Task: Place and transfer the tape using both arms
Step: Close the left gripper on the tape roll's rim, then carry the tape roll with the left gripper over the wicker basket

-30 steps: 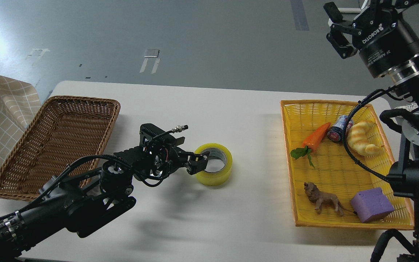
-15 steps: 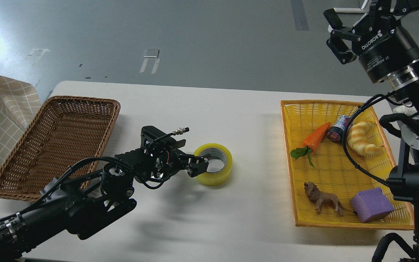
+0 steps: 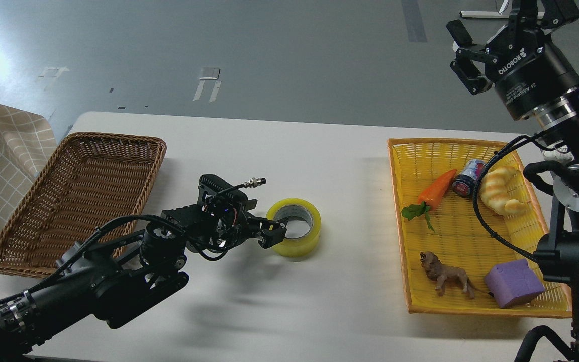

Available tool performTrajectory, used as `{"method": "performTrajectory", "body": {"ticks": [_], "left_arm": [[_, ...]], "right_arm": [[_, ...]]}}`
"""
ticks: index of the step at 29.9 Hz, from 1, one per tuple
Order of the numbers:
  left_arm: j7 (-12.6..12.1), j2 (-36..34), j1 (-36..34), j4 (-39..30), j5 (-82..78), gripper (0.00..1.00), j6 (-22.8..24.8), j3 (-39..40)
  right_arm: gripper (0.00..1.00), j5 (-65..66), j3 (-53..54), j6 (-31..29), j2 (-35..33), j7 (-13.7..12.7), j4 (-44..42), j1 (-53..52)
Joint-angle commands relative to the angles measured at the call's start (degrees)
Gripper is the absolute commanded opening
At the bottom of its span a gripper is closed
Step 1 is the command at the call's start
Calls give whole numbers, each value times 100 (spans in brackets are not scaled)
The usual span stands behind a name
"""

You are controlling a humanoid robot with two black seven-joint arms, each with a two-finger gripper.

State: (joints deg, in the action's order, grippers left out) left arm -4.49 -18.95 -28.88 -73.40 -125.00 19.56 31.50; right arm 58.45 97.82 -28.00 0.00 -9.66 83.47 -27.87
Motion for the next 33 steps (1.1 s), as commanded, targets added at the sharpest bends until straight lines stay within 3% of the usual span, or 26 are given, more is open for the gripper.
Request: {"method": "performTrajectory", "body": {"ticks": [1, 2, 3, 8, 10, 16, 17, 33], "left_arm": [[-17, 5, -4, 1, 0, 74, 66, 5], [-86, 5, 22, 1, 0, 46, 153, 5], [-87, 5, 31, 1, 0, 40, 162, 5], [-96, 76, -30, 1, 0, 35, 180, 5], [-87, 216, -91, 10, 0, 21, 276, 5], [-87, 216, -188, 1, 0, 8, 365, 5], [-87, 216, -188, 10, 0, 1, 382, 5], [-78, -56, -645, -7, 327, 0, 593, 14]], "right_arm": [[99, 0, 1, 0, 0, -1, 3, 62], [99, 0, 1, 0, 0, 8, 3, 105], [99, 0, 1, 0, 0, 8, -6, 115], [99, 0, 1, 0, 0, 8, -6, 167], [99, 0, 1, 0, 0, 8, -15, 176], [99, 0, 1, 0, 0, 8, -23, 185], [99, 0, 1, 0, 0, 8, -23, 220], [99, 0, -8, 0, 0, 8, -23, 326]]}}
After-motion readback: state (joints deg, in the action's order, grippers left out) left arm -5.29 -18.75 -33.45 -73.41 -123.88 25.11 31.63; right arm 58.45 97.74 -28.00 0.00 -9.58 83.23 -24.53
